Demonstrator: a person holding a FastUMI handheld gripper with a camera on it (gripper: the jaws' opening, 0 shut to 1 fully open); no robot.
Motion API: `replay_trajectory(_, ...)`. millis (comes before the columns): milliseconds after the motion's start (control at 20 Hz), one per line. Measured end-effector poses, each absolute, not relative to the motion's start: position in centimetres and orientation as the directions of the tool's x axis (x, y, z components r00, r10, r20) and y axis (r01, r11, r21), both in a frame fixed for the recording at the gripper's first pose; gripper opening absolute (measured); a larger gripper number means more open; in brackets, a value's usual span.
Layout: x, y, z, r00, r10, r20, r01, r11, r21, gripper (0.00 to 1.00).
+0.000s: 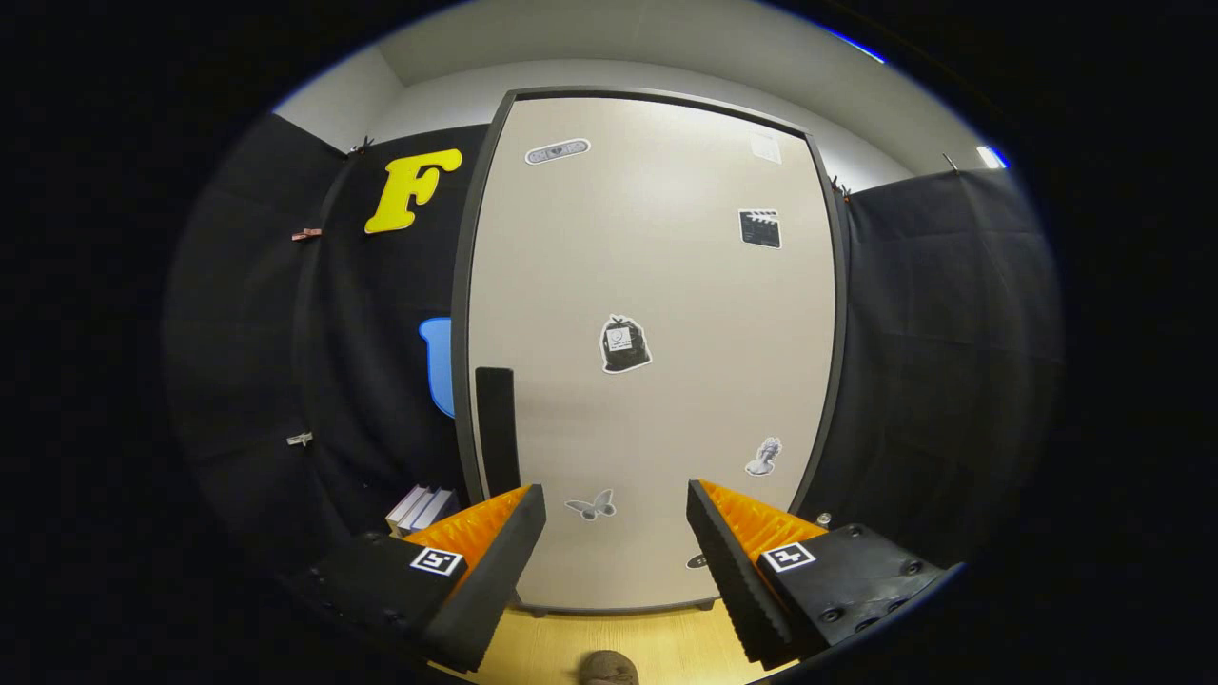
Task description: Open the shoe cabinet door, grab the shoes and put them into the shoe cabinet, then close the shoe cabinet door.
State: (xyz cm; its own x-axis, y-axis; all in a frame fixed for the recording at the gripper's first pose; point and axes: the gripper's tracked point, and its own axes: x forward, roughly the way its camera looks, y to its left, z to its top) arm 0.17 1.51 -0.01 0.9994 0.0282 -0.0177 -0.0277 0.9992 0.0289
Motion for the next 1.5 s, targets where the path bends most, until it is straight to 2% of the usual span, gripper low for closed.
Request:
replay_trajectory(700,4.6,8.6,-0.6,0.993,0.11,-0.04,-0.107,0.992,0.06,0.98)
replay_trajectory(1050,8.0,10.2,-1.1,0.994,0.1,-0.052,-0.096,0.993,0.073,0.97)
replay_trajectory(1200,9.1,10.3,-1.4,0.995,0.082,-0.055,-0.078,0.994,0.075,0.93)
replay_trajectory(1300,9.7,10.3,-1.6,0.996,0.07,-0.058,-0.066,0.995,0.076,0.85)
replay_trajectory(1400,10.2,10.3,-1.7,0.996,0.069,-0.059,-0.064,0.995,0.082,0.83)
replay_trajectory(1450,10.2,10.4,-1.4,0.996,0.074,-0.054,-0.069,0.994,0.088,0.77)
replay_trajectory(1500,10.4,10.4,-1.5,0.997,0.065,-0.048,-0.061,0.994,0.088,0.64)
